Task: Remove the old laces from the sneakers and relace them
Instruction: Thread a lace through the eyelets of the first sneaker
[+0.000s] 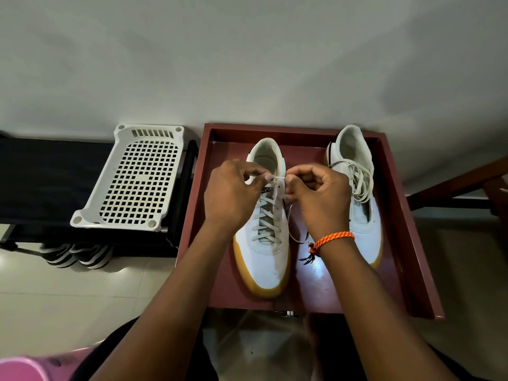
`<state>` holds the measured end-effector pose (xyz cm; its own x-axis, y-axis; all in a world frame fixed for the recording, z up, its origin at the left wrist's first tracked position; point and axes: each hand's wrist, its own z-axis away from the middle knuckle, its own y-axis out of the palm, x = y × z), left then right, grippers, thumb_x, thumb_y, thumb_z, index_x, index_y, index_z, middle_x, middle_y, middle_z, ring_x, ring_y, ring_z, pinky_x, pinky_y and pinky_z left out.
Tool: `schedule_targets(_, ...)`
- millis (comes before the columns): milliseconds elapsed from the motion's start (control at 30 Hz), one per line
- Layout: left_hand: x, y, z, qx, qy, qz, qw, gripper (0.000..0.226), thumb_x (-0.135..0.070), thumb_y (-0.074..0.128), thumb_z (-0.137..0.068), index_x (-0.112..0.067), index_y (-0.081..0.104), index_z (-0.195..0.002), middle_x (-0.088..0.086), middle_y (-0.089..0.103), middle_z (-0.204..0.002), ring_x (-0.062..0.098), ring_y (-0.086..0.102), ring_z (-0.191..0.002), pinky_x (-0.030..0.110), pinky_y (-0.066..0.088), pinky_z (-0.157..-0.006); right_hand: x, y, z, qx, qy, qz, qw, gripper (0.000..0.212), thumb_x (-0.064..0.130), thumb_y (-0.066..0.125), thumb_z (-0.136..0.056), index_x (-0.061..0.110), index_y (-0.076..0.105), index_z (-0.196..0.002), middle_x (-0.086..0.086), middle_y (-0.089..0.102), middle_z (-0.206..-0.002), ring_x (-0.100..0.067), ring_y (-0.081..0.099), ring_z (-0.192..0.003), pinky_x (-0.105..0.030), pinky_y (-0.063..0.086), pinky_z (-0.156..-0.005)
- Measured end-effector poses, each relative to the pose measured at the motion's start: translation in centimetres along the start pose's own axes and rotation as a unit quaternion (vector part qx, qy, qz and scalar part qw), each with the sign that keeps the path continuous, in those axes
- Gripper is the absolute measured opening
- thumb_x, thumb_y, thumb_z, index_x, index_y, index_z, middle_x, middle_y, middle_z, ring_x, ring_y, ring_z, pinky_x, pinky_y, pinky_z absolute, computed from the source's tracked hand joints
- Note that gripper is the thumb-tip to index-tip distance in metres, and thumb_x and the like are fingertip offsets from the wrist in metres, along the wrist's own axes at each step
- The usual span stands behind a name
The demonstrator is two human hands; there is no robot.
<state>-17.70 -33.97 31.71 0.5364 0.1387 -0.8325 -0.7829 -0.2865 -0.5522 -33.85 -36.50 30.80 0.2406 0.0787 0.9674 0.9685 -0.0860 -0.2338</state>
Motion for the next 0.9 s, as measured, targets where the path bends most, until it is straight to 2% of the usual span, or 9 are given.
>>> schedule_targets(100, 0.0, 0.0, 0.3, -0.032, -0.002, -0.114, 0.993, 0.005, -0.040, 0.079, -0.095, -0.038, 0.083, -0.097, -0.015, 0.057, -0.088, 0.012, 0.064, -0.089, 0.032, 0.046, -0.066, -0.5, -0.2, -0.1, -0.002, 0.016, 0.042, 0.999, 0.024, 0.002, 0.071, -0.088, 0.024, 0.078, -0.081, 0.006, 0.074, -0.074, -0.014, 0.072, -0.070, -0.037, 0.063, -0.066)
schedule_targets(167, -0.2, 0.1, 0.4, -0.040, -0.004, -0.145, 0.989, 0.007, -0.041, 0.078, -0.095, -0.037, 0.082, -0.100, -0.010, 0.056, -0.095, 0.015, 0.063, -0.090, 0.033, 0.045, -0.066, -0.8, -0.4, -0.1, 0.009, 0.030, 0.063, 0.998, 0.029, 0.000, 0.070, -0.088, 0.027, 0.077, -0.079, 0.010, 0.074, -0.075, -0.006, 0.070, -0.070, -0.028, 0.059, -0.068)
schedule_targets(233, -0.5, 0.3, 0.6, -0.039, -0.005, -0.167, 0.985, 0.009, -0.041, 0.077, -0.097, -0.034, 0.081, -0.101, -0.006, 0.055, -0.102, 0.017, 0.062, -0.088, 0.033, 0.043, -0.065, -1.1, -0.4, -0.1, 0.025, 0.048, 0.075, 0.996, 0.029, 0.001, 0.070, -0.088, 0.028, 0.077, -0.078, 0.010, 0.075, -0.077, -0.006, 0.071, -0.075, -0.028, 0.058, -0.073)
schedule_targets(300, -0.8, 0.5, 0.8, -0.030, -0.010, -0.174, 0.984, 0.010, -0.040, 0.075, -0.098, -0.032, 0.080, -0.102, -0.004, 0.051, -0.105, 0.017, 0.059, -0.084, 0.032, 0.040, -0.062, -1.2, -0.4, 0.0, 0.042, 0.066, 0.077, 0.994, 0.023, 0.003, 0.071, -0.087, 0.024, 0.078, -0.081, 0.005, 0.076, -0.079, -0.013, 0.074, -0.078, -0.033, 0.061, -0.076)
schedule_targets(367, -1.0, 0.7, 0.8, -0.021, -0.018, -0.172, 0.985, 0.010, -0.039, 0.074, -0.099, -0.031, 0.079, -0.103, -0.004, 0.049, -0.107, 0.015, 0.056, -0.081, 0.027, 0.035, -0.057, -1.4, -0.2, 0.0, 0.056, 0.079, 0.082, 0.992, 0.019, 0.005, 0.073, -0.087, 0.022, 0.079, -0.085, 0.004, 0.077, -0.081, -0.014, 0.074, -0.079, -0.036, 0.063, -0.079)
schedule_targets(500, -1.1, 1.2, 0.7, -0.020, -0.034, -0.163, 0.986, 0.010, -0.037, 0.073, -0.100, -0.029, 0.079, -0.104, -0.003, 0.052, -0.114, 0.013, 0.056, -0.084, 0.020, 0.032, -0.056, -1.5, 0.0, 0.1, 0.063, 0.088, 0.097, 0.989, 0.017, 0.009, 0.076, -0.087, 0.025, 0.079, -0.088, 0.009, 0.076, -0.082, -0.006, 0.071, -0.074, -0.029, 0.061, -0.076)
schedule_targets(700, -0.6, 1.9, 0.6, -0.008, -0.043, -0.121, 0.992, 0.007, -0.033, 0.076, -0.098, -0.029, 0.081, -0.093, -0.003, 0.059, -0.112, 0.015, 0.062, -0.093, 0.035, 0.052, -0.073, -1.3, -0.1, 0.1, 0.067, 0.086, 0.101, 0.989, 0.018, 0.010, 0.077, -0.088, 0.028, 0.077, -0.087, 0.010, 0.076, -0.084, -0.004, 0.071, -0.075, -0.023, 0.058, -0.073)
schedule_targets(800, -0.2, 2.0, 0.2, 0.003, -0.060, -0.045, 0.997, 0.010, -0.022, 0.077, -0.097, -0.025, 0.082, -0.089, -0.011, 0.066, -0.091, 0.007, 0.067, -0.083, 0.027, 0.053, -0.068, -1.1, -0.2, 0.2, 0.073, 0.077, 0.103, 0.989, 0.022, 0.008, 0.079, -0.088, 0.030, 0.076, -0.086, 0.010, 0.076, -0.085, -0.003, 0.071, -0.075, -0.019, 0.056, -0.072)
schedule_targets(900, -0.2, 2.0, 0.2, 0.029, -0.080, -0.004, 0.996, 0.009, -0.017, 0.077, -0.097, -0.018, 0.084, -0.092, -0.023, 0.059, -0.079, -0.005, 0.059, -0.073, 0.014, 0.042, -0.062, -0.9, -0.3, 0.3, 0.077, 0.066, 0.108, 0.989, 0.022, 0.007, 0.080, -0.086, 0.029, 0.077, -0.084, 0.010, 0.076, -0.082, -0.002, 0.071, -0.073, -0.019, 0.057, -0.072)
